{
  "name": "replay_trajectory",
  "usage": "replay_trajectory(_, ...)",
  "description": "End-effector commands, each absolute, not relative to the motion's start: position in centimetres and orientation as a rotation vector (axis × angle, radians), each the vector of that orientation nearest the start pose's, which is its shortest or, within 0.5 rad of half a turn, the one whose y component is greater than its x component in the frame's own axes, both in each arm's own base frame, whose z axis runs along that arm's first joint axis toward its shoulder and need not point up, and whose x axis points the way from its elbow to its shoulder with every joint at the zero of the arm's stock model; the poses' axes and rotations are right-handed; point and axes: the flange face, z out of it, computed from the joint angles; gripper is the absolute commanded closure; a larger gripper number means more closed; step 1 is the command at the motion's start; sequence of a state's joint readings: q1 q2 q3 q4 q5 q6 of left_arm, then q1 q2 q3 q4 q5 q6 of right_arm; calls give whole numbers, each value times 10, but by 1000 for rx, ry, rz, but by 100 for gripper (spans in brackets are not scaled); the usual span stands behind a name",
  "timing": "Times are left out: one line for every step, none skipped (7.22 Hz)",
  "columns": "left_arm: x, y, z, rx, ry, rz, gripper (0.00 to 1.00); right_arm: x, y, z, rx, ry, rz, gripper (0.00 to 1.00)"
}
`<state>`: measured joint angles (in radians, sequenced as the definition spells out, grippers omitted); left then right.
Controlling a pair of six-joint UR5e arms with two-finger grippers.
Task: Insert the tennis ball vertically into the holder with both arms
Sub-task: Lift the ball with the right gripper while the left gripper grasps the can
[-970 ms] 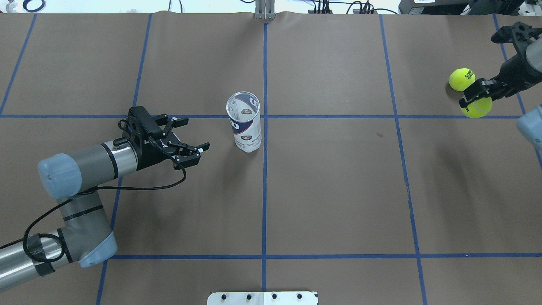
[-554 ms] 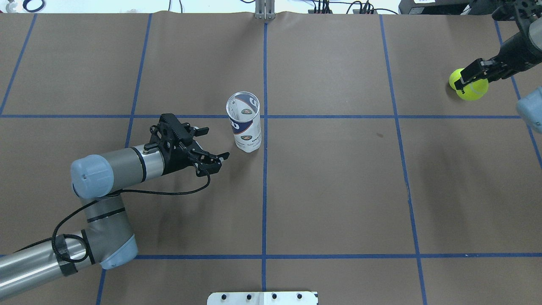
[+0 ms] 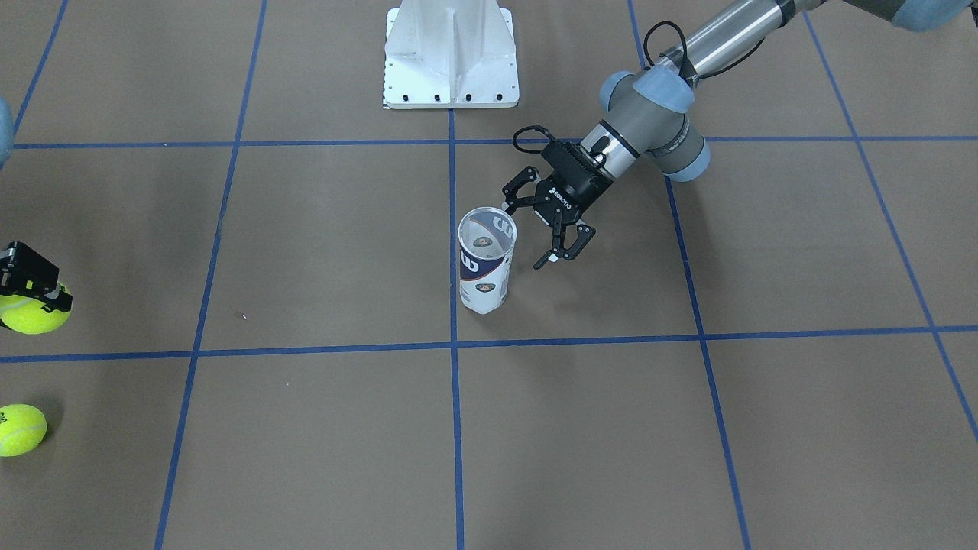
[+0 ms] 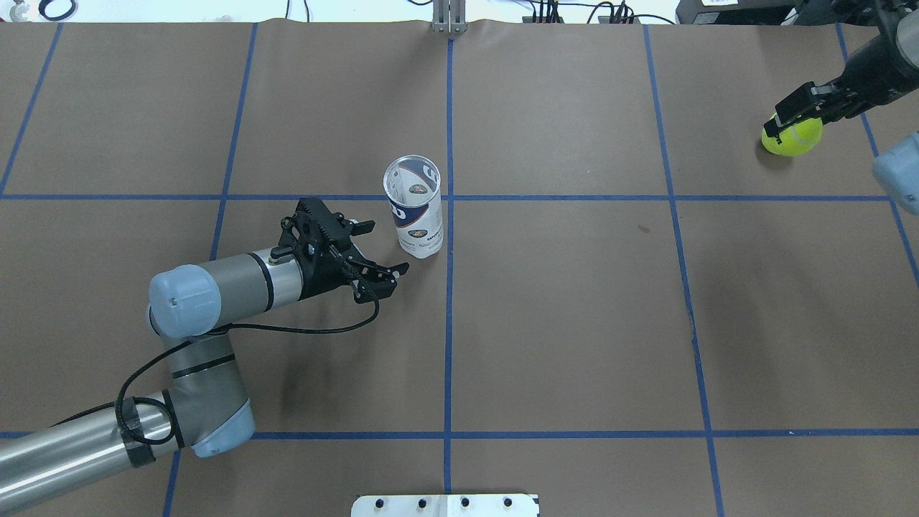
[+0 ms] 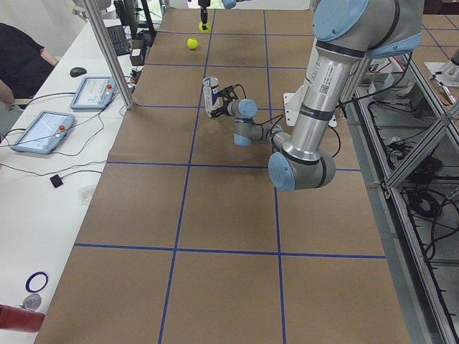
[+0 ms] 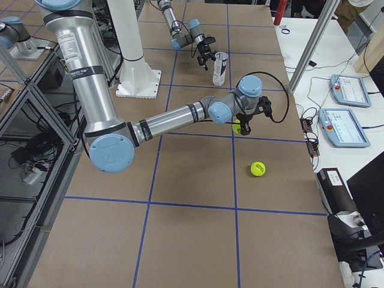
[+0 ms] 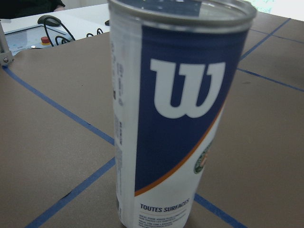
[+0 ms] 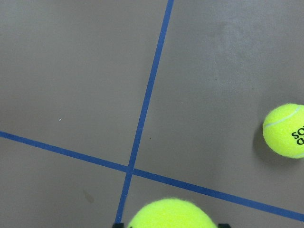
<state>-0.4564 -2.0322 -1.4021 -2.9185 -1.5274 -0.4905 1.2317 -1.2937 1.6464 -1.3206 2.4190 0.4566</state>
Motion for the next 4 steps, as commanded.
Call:
replay_trajectory(546,-426,308,1207,1150,400,2,-145,-587,426,208,-987,-147,100)
replay_trajectory(548,-426,305,1218,1143,385,2,-145,-587,425,207,-987,-145,100)
replay_trajectory(546,-426,306,1220,1145,383,2,-144,-587,425,209,-987,-145,100)
replay_trajectory(544,-427,307,1226,1145,378,2,-144,-587,425,209,-987,-145,100)
